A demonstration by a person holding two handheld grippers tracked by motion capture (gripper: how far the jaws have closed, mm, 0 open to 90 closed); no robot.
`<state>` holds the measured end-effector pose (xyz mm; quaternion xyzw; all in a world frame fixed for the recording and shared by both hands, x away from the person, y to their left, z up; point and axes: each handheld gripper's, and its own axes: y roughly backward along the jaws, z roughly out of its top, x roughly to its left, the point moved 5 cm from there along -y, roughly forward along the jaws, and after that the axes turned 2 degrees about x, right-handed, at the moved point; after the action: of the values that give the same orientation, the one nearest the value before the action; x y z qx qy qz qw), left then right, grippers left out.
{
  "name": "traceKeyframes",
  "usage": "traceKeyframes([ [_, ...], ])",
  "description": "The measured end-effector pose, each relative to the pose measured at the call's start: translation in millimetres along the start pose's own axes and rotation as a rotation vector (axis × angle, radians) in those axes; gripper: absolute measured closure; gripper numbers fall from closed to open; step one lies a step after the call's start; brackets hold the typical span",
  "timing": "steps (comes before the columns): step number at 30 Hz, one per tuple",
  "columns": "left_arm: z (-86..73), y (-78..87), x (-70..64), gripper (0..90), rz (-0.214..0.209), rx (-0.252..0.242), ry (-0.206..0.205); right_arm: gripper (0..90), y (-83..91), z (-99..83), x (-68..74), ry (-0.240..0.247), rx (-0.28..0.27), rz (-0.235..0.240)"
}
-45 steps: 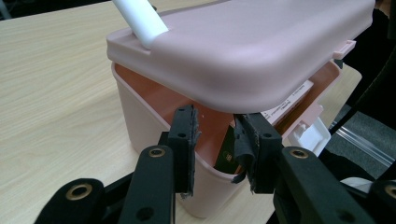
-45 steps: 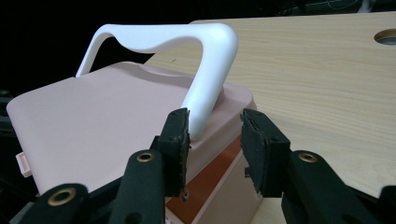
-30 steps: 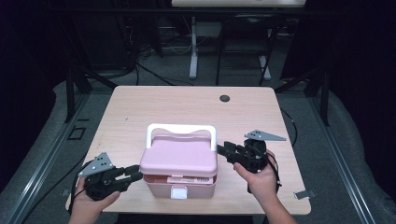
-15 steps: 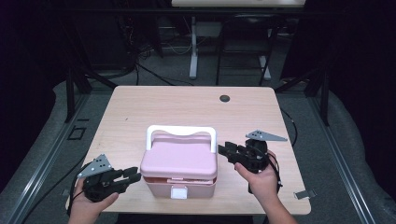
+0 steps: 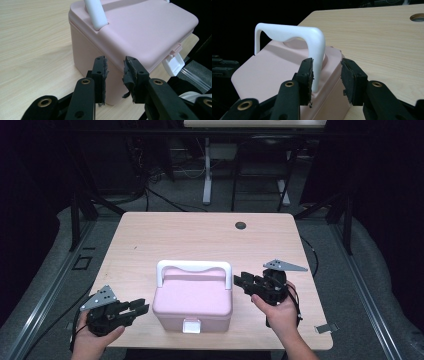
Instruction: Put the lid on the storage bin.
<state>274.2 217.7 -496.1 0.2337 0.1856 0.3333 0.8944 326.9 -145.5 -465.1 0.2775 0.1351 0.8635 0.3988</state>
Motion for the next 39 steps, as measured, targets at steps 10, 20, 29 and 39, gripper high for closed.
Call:
traceKeyframes([
  [10,1.3,-1.3,4.7,70.1,0.007,-0.004,0.009,61.2,-0.9,-2.2,-1.1,-0.003,0.005,0.000],
  [20,2.4,-2.5,10.1,70.0,0.017,0.003,0.016,61.0,-1.1,-3.2,-2.3,-0.009,0.003,0.001],
  [29,4.6,-4.2,14.2,70.0,0.021,0.001,0.020,60.9,-0.8,-4.4,-4.2,-0.015,0.000,-0.002],
  [39,7.5,-6.6,22.8,69.5,0.039,0.006,0.034,60.6,1.3,-6.1,-8.4,-0.030,-0.008,-0.006],
])
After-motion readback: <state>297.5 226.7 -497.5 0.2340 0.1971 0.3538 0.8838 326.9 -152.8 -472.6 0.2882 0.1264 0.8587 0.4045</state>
